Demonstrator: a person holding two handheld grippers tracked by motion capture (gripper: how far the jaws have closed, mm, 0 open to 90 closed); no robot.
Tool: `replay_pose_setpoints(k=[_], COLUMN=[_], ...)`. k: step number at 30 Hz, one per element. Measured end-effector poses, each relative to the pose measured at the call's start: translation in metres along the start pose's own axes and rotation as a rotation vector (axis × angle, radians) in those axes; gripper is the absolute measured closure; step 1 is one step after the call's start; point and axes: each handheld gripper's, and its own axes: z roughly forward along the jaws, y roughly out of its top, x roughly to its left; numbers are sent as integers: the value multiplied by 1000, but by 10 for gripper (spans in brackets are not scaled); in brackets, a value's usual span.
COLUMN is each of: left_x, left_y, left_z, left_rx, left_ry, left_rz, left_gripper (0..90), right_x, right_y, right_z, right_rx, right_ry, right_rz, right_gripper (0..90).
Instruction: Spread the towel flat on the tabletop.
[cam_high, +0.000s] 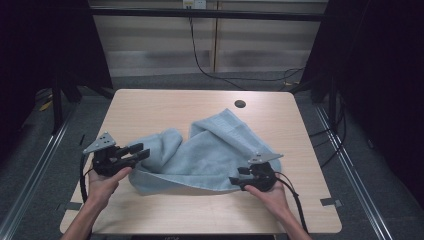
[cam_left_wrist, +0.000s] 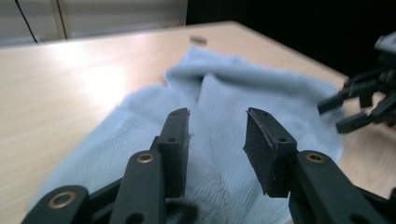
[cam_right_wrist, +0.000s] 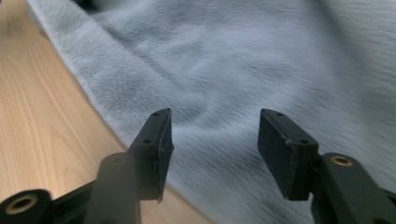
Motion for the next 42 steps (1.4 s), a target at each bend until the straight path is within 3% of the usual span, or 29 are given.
replay_pose_setpoints(k=[3,5,8,9,12,14,17,22,24,26,28,29,31,33,35,38,41,42], left_x=[9,11,8,6,-6,-14,-21,-18,-10,2,12,15,16,13,8,0,-6,-7], left_y=[-23,-29,-36,-36,-34,-32,-23,-14,-11,-12,-15,-16,-18,-18,-21,-26,-30,-30], left_z=[22,25,22,20,12,9,8,14,18,23,31,36,47,59,70,82,89,90], left_rx=[144,173,211,221,202,172,117,74,70,66,65,72,84,95,119,179,199,202], left_ry=[59,60,23,-4,-84,-133,-161,-153,-113,-86,-61,-78,-84,-129,-159,-172,-206,-203], left_rz=[17,11,7,0,-9,1,-12,-34,-36,-80,-102,-115,-116,-119,-121,-98,-60,-52], left_gripper=[525,536,706,749,763,700,641,559,531,524,502,487,466,440,416,429,563,663], right_x=[7,7,10,9,-4,-18,-28,-65,-80,-94,-104,-103,-93,-76,-55,-17,20,32], right_y=[0,-2,-5,-6,-11,-13,-13,-13,-12,-11,-11,-10,-6,2,9,15,19,22], right_z=[19,22,21,20,9,1,-3,-13,-18,-22,-26,-28,-34,-40,-42,-33,-15,-7], right_rx=[55,69,66,58,58,70,76,66,76,85,79,63,18,-29,-85,-89,-76,-78], right_ry=[-26,-34,-92,-95,-91,-119,-140,-213,-259,-310,-313,-311,-298,-286,-210,-89,11,54], right_rz=[-53,-58,-137,-126,-104,-72,-69,-6,10,27,51,66,82,62,41,-18,-85,-104], right_gripper=[384,396,509,605,806,826,828,823,818,816,800,761,694,645,626,591,558,537])
